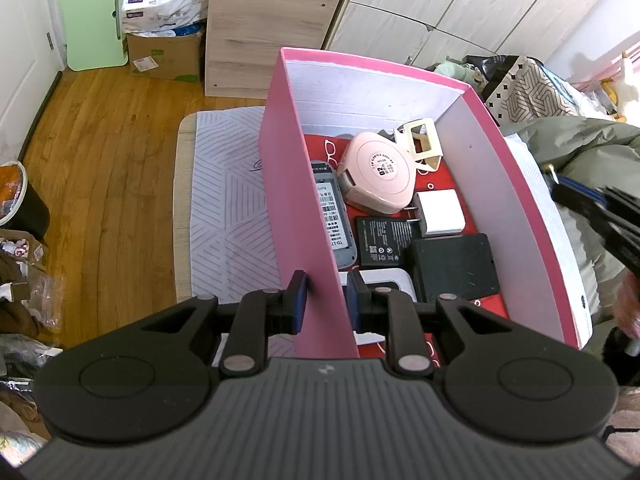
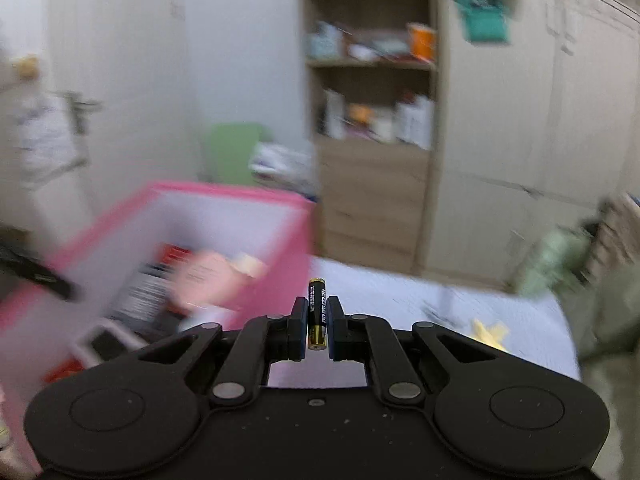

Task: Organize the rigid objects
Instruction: 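Carry the gold battery into the pink box and open the right gripper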

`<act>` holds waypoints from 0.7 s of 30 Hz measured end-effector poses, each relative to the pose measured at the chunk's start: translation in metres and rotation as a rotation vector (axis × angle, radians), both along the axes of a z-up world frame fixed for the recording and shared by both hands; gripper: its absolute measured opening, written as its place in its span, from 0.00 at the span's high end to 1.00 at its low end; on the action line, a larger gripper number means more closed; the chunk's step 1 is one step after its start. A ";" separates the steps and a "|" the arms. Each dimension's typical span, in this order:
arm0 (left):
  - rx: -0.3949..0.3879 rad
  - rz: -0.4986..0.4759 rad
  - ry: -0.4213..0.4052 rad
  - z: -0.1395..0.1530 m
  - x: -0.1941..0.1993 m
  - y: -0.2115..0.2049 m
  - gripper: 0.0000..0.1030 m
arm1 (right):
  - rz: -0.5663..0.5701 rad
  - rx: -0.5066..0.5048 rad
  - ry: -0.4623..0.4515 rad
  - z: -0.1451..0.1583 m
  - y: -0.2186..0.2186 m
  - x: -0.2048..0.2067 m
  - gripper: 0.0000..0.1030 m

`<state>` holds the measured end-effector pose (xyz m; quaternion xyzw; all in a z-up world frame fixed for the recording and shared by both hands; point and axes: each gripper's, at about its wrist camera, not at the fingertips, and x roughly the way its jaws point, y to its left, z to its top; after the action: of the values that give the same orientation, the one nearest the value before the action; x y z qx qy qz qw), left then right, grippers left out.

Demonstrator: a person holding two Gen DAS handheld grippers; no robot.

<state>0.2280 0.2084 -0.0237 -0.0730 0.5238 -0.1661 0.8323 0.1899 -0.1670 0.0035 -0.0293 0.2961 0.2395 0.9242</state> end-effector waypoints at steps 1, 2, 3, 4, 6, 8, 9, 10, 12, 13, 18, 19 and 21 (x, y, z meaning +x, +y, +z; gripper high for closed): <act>0.000 0.002 0.000 0.000 0.000 0.000 0.81 | 0.072 0.019 0.004 0.008 0.007 -0.004 0.89; -0.001 0.003 -0.001 0.000 0.000 0.000 0.81 | 0.131 0.028 0.013 0.013 0.015 -0.005 0.89; -0.002 0.005 -0.002 0.000 -0.001 0.000 0.81 | 0.187 0.027 0.023 0.017 0.023 -0.006 0.89; -0.005 0.007 -0.002 0.000 -0.001 0.001 0.81 | 0.229 0.018 0.032 0.019 0.031 -0.005 0.89; -0.008 0.012 -0.003 0.000 -0.002 0.001 0.81 | 0.286 -0.022 0.063 0.017 0.051 -0.001 0.89; -0.007 0.015 -0.003 0.000 -0.002 0.001 0.81 | 0.317 -0.081 0.096 0.012 0.071 0.009 0.89; -0.006 0.016 -0.002 0.000 -0.002 0.001 0.81 | 0.334 -0.112 0.107 0.009 0.080 0.011 0.89; -0.004 0.017 -0.002 0.000 -0.001 0.000 0.81 | 0.361 -0.149 0.120 0.007 0.090 0.017 0.89; 0.000 0.021 -0.002 0.001 -0.001 -0.001 0.82 | 0.416 -0.213 0.144 0.003 0.108 0.032 0.89; 0.001 0.022 -0.002 0.001 -0.001 -0.001 0.82 | 0.429 -0.240 0.150 0.001 0.113 0.038 0.89; -0.003 0.033 -0.003 0.001 -0.003 -0.001 0.82 | 0.466 -0.299 0.250 -0.014 0.143 0.068 0.89; -0.004 0.035 -0.003 0.001 -0.003 0.000 0.82 | 0.465 -0.287 0.279 -0.018 0.147 0.074 0.89; -0.003 0.038 -0.002 0.001 -0.003 0.000 0.83 | 0.455 -0.251 0.341 -0.023 0.154 0.086 0.89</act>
<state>0.2248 0.2081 -0.0225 -0.0842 0.5210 -0.1511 0.8358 0.2761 -0.0126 -0.0190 -0.1681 0.4601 0.4033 0.7729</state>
